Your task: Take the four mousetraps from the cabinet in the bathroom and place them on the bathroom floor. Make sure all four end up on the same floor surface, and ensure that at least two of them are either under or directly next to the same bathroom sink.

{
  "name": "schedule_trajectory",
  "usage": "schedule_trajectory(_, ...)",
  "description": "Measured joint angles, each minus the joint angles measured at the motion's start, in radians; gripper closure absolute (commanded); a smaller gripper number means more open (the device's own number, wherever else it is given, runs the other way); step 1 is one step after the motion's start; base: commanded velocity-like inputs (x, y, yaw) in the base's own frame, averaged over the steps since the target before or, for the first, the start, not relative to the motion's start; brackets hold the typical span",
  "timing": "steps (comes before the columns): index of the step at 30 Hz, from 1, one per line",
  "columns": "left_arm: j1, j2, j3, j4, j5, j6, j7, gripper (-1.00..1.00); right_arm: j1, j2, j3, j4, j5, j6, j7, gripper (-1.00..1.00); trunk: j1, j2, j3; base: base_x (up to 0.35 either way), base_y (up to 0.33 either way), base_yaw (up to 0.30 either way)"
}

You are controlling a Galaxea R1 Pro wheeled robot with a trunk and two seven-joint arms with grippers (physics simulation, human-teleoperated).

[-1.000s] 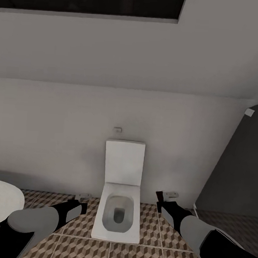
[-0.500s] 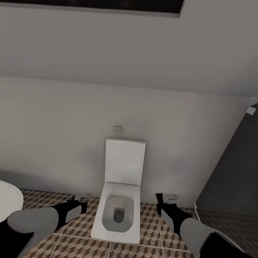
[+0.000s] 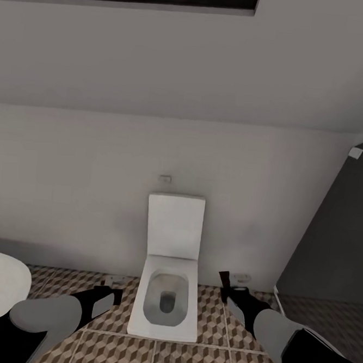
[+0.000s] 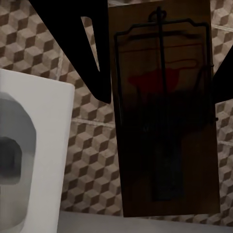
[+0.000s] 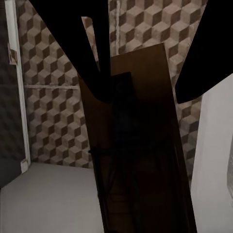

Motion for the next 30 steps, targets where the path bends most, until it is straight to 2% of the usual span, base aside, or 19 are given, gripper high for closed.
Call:
schedule_trajectory(4, 0.002, 0.002, 0.000, 0.002, 0.000, -0.001, 0.000, 1.00, 0.020, 0.000, 0.000, 0.000, 0.000, -0.065, 0.000, 1.00, 0.015, -0.028, -0.013, 0.000, 0.000, 0.000)
schedule_trajectory(7, 0.003, 0.003, 0.000, 0.003, 0.000, -0.001, 0.000, 1.00, 0.025, 0.000, 0.000, -0.001, -0.001, -0.084, 0.000, 1.00, 0.027, -0.049, -0.022, 0.000, 0.000, 0.000)
schedule_trajectory(30, 0.017, 0.003, 0.001, 0.006, 0.000, -0.005, 0.001, 1.00, 0.035, -0.005, -0.001, 0.006, -0.004, -0.091, -0.001, 1.00, 0.115, -0.210, -0.094, 0.000, 0.000, 0.000)
